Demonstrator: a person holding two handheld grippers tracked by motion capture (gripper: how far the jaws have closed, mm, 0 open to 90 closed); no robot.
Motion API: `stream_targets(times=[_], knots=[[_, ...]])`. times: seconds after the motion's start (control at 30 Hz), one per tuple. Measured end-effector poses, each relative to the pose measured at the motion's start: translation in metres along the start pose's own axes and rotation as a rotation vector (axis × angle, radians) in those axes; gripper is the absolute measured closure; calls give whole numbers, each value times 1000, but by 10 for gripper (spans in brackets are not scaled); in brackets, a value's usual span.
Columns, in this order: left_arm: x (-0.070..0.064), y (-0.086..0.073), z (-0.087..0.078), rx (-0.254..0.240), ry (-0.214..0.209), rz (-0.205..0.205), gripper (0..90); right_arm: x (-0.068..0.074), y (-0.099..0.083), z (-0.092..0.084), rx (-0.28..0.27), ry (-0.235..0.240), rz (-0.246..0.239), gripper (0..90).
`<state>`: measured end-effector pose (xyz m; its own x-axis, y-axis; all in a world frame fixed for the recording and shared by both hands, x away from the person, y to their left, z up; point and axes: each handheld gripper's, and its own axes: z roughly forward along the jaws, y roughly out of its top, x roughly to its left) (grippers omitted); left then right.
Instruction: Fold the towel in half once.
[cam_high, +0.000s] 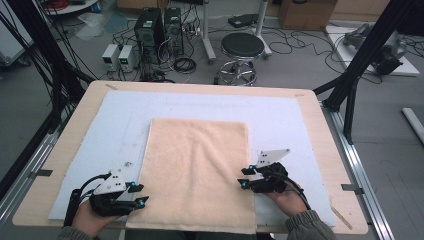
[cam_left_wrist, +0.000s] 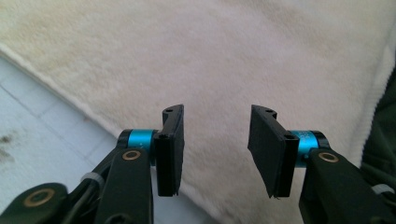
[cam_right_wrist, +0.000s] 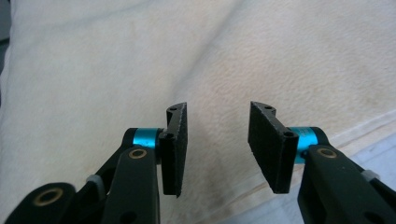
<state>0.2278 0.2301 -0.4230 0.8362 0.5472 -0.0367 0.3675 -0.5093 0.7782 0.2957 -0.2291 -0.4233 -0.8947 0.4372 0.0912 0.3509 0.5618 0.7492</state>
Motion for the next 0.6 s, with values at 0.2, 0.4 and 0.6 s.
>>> stream_targets(times=[0.2, 0.4, 0.6], knots=[[7, 17, 11, -28, -7, 12, 526, -8, 7, 3, -24, -38, 16, 584], [16, 31, 19, -69, -9, -3, 482, -19, 17, 2, -76, -46, 48, 522], [25, 42, 21, -113, 5, -40, 410, -27, 29, 2, -108, -60, 77, 370]])
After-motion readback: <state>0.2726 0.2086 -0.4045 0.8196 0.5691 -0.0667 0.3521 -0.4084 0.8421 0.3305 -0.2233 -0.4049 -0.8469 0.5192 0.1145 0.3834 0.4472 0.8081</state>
